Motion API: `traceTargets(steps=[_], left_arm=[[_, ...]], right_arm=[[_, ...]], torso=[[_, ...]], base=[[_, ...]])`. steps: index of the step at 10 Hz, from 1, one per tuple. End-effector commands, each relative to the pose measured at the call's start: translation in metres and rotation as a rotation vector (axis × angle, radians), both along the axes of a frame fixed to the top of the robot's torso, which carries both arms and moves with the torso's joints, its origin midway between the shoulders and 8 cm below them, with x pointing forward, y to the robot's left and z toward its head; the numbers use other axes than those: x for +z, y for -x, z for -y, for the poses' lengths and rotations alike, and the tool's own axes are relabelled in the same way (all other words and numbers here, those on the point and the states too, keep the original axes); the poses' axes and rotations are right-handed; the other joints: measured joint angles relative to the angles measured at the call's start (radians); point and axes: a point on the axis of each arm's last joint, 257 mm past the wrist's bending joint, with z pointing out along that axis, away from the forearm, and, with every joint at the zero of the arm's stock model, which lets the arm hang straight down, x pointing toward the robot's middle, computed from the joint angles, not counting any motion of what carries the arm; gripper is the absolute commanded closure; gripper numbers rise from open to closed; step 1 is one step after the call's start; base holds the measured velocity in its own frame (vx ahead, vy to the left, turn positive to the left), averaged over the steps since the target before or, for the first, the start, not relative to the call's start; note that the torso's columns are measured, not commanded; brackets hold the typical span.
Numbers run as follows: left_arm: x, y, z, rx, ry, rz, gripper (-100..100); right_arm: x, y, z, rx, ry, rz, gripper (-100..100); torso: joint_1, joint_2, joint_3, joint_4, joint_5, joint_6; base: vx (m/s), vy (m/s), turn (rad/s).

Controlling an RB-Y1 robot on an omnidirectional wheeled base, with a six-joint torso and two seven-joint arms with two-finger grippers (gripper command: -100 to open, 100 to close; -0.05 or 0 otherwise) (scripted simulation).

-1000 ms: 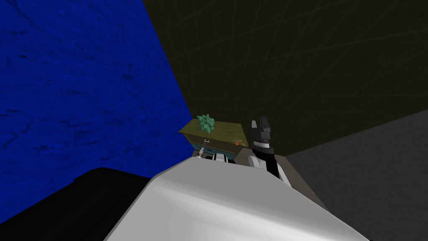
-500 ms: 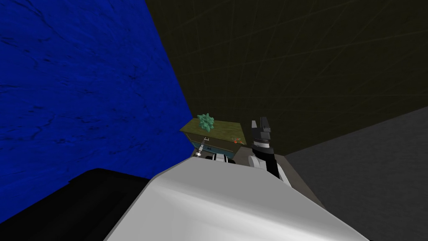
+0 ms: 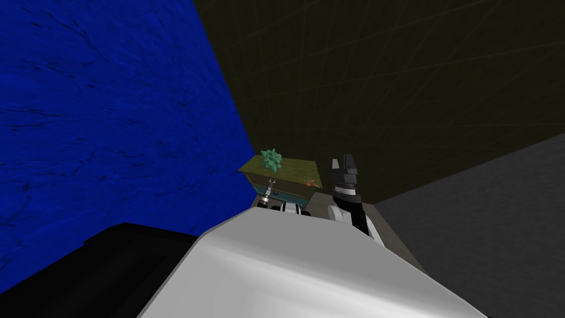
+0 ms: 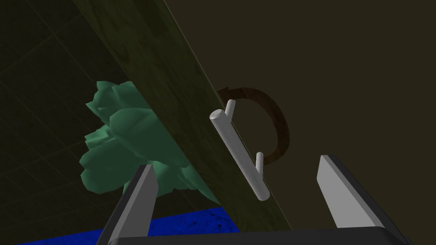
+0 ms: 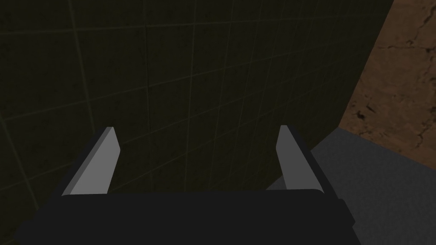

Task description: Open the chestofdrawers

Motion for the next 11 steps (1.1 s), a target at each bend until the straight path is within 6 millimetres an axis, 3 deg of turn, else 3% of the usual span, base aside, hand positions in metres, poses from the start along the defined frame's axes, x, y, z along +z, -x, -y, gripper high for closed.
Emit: traceTargets(steps=[1,2,5,6,7,9,11], left_arm=[[0.002,-0.004,0.019,0.004,0.046,0.002,-100],[0.002,-0.003,0.014,0.003,0.035,0.003,-100],[0.012,-0.028,0.014,0.001,0.036,0.002,-100],[0.011,-0.021,0.014,0.001,0.036,0.005,-100],[0.005,-0.011,0.014,0.003,0.036,0.002,100],[0.001,-0.011,0.012,0.006,0.037,-0.009,100],[0.008,-0.020,0.013,-0.003,0.037,-0.001,100]], right_arm=[[0.000,0.000,0.000,0.000,0.000,0.000,0],[0.000,0.000,0.000,0.000,0.000,0.000,0],[0.000,0.000,0.000,0.000,0.000,0.000,0],[0.000,0.000,0.000,0.000,0.000,0.000,0],[0.000,0.000,0.000,0.000,0.000,0.000,0],[0.000,0.000,0.000,0.000,0.000,0.000,0],[0.000,0.000,0.000,0.000,0.000,0.000,0]], torso=[[0.000,0.000,0.000,0.000,0.000,0.000],[0.000,0.001,0.000,0.000,0.000,0.000],[-0.001,0.001,0.001,0.000,0.000,0.000],[-0.001,0.001,0.001,0.000,0.000,0.000],[-0.001,0.002,0.001,0.000,0.000,0.000],[-0.002,0.004,0.002,0.003,-0.001,0.001],[-0.001,0.009,0.005,0.002,-0.001,-0.001]], base=[[-0.006,-0.002,0.003],[0.000,0.000,0.000],[0.005,-0.012,0.005],[0.005,-0.007,0.000],[-0.002,0.007,-0.006],[-0.003,0.013,0.001],[-0.151,0.020,0.022]])
